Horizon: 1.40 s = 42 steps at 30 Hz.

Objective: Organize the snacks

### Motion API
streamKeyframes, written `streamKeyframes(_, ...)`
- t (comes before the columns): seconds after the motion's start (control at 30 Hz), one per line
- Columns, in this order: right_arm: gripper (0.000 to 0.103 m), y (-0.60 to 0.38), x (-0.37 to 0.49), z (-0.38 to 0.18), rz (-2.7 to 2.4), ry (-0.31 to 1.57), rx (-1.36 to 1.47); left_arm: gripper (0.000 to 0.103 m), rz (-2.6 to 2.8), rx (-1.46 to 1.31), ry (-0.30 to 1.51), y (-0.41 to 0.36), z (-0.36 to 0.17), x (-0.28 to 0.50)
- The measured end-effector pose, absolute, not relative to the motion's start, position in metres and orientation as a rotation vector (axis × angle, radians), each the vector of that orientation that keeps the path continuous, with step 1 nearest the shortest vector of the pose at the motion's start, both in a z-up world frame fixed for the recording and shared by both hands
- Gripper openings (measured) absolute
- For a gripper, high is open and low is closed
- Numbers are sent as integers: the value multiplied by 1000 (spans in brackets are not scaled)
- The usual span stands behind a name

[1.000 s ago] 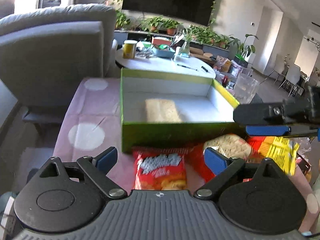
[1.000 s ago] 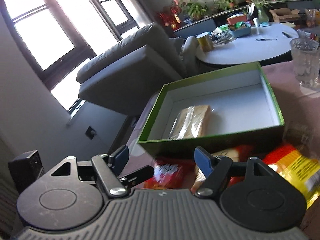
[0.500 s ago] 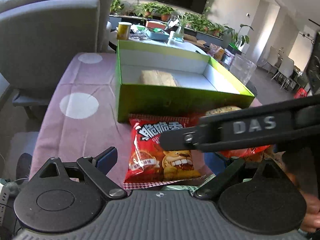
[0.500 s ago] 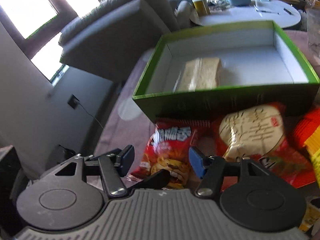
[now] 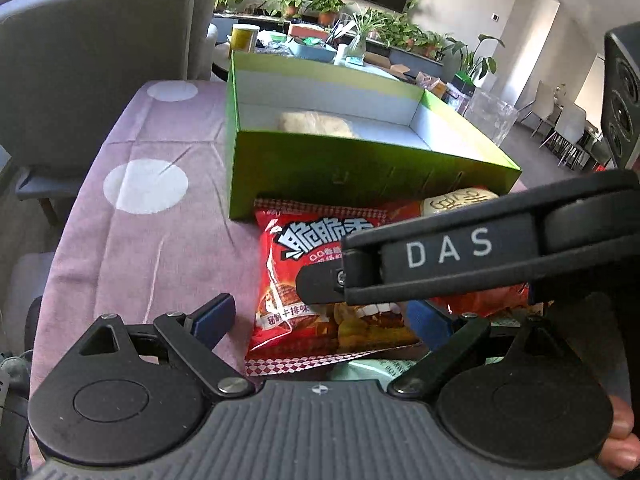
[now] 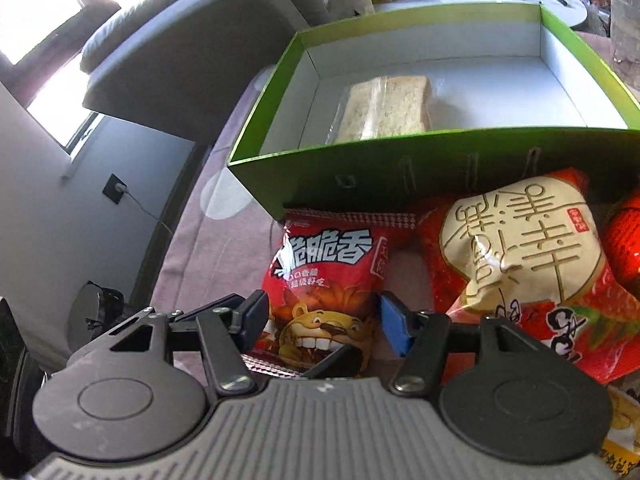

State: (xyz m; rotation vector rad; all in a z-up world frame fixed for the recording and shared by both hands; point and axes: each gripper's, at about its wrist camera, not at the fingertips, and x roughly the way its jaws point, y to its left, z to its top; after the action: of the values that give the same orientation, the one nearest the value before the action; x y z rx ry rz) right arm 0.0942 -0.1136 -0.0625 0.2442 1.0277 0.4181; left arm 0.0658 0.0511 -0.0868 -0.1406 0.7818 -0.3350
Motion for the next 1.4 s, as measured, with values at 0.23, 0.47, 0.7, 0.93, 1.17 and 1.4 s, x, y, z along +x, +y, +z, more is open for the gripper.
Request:
streamKeyframes(0.23, 85, -115, 98, -66, 438, 1045, 267, 83, -377, -123, 771, 44, -85, 64)
streamKeyframes(0.47, 80, -121, 91, -58, 483, 1012, 275, 82, -363, -113, 734, 45, -69, 54)
streamKeyframes(0.7, 80, -128, 79, -34, 518, 932, 286, 83, -356, -90, 653, 45, -45, 44)
streamKeyframes(0.93, 80, -136, 76, -13, 541, 854, 292, 83, -369, -59, 585, 39, -22, 48)
streamKeyframes(1.17, 80, -145, 89, 1, 535, 812, 302, 83, -383, -30, 551, 26, -8, 64)
streamKeyframes(1.4, 80, -156, 104, 9, 518, 793, 330, 82, -398, -6, 537, 18, -2, 82)
